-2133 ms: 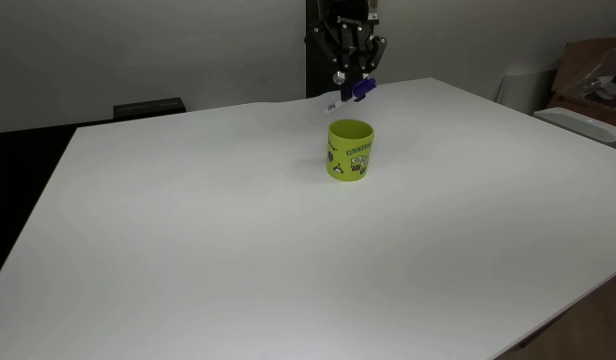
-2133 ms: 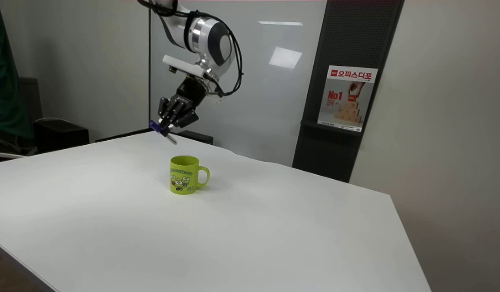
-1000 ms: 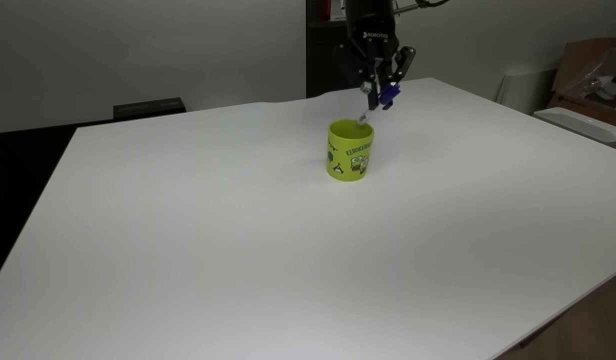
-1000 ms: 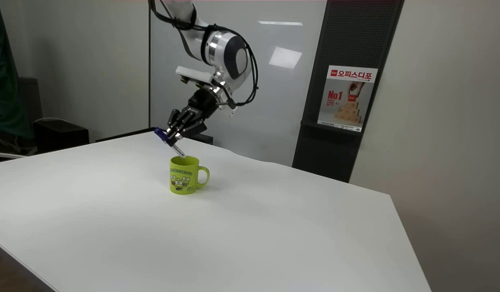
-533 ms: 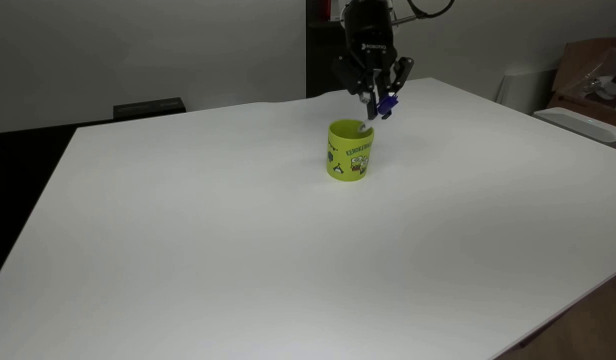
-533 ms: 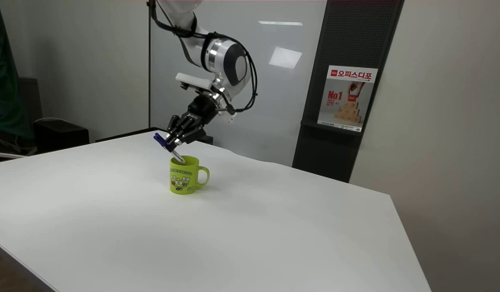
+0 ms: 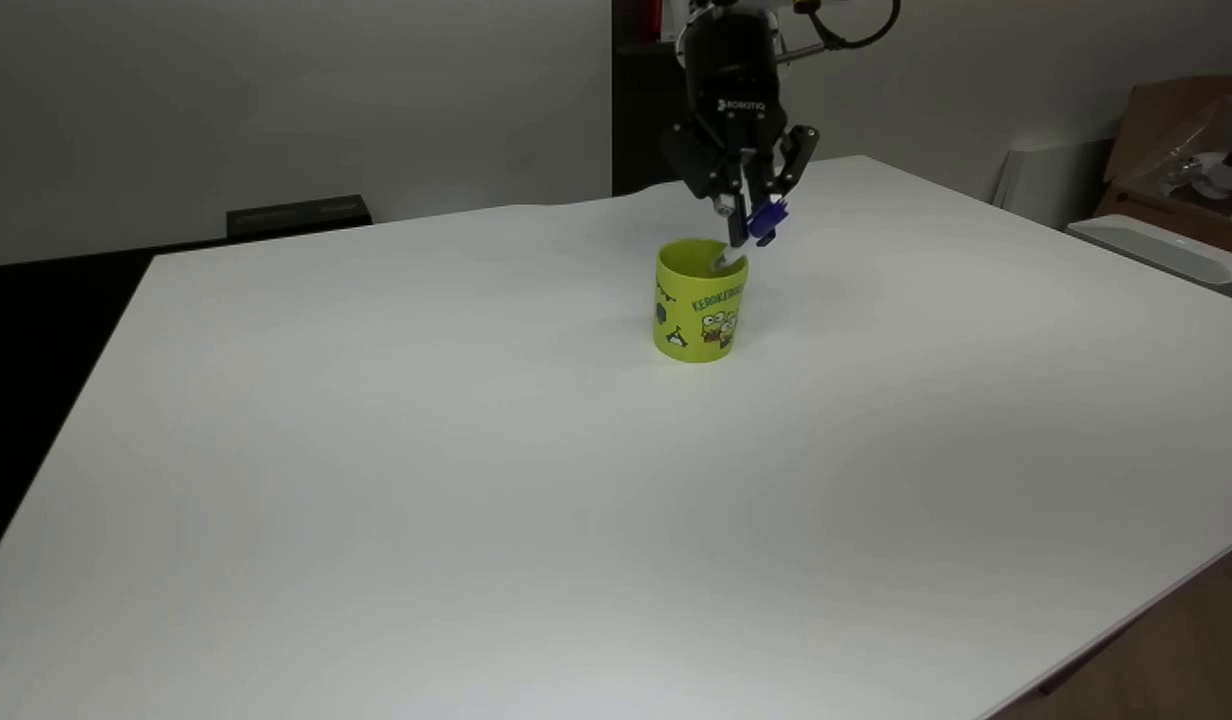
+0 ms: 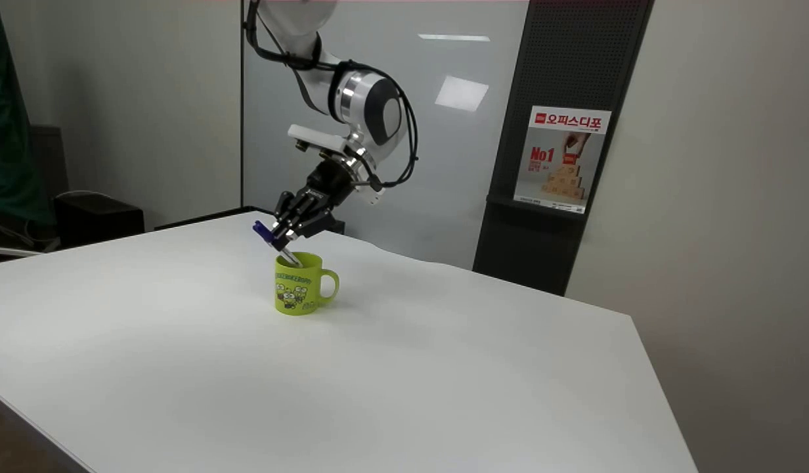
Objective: Put the marker inside the mug.
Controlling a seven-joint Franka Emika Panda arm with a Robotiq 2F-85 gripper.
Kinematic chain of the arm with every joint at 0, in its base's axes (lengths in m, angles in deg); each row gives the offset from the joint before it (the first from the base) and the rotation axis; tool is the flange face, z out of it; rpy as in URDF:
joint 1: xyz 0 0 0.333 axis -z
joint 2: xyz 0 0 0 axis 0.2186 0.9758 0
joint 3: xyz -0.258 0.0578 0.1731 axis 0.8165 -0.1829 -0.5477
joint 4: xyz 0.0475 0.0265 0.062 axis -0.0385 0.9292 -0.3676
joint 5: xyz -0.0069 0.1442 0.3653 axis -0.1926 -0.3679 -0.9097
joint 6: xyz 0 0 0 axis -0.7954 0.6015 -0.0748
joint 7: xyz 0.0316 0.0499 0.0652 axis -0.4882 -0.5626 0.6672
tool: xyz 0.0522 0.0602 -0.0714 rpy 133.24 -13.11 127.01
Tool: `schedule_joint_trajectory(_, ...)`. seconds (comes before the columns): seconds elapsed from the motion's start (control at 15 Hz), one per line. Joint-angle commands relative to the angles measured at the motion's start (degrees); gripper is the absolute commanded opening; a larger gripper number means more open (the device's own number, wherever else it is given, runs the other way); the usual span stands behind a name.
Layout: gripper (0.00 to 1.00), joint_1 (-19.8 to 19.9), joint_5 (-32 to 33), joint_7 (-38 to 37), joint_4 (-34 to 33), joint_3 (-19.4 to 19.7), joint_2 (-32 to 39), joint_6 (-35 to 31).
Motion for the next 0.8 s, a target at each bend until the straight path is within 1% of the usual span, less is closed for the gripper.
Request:
schedule_joint_trajectory(0.0,0.05,0.49,-0.64,-1.9,-6.39,-0.06,3.45,3.16)
schedule_joint_trajectory(0.27,0.05,0.83,-0.61,-1.64,-9.21,-0.21,5.2,3.96)
schedule_joint_trajectory(0.33,0.43,0.94,-0.62,-1.6,-9.93,-0.26,5.63,4.17)
schedule_joint_trajectory(0.4,0.44,1.04,-0.55,-1.46,-10.6,-0.28,6.01,4.36)
schedule_joint_trajectory(0.73,0.77,1.48,-0.42,-1.13,-12.86,-0.39,7.0,4.39)
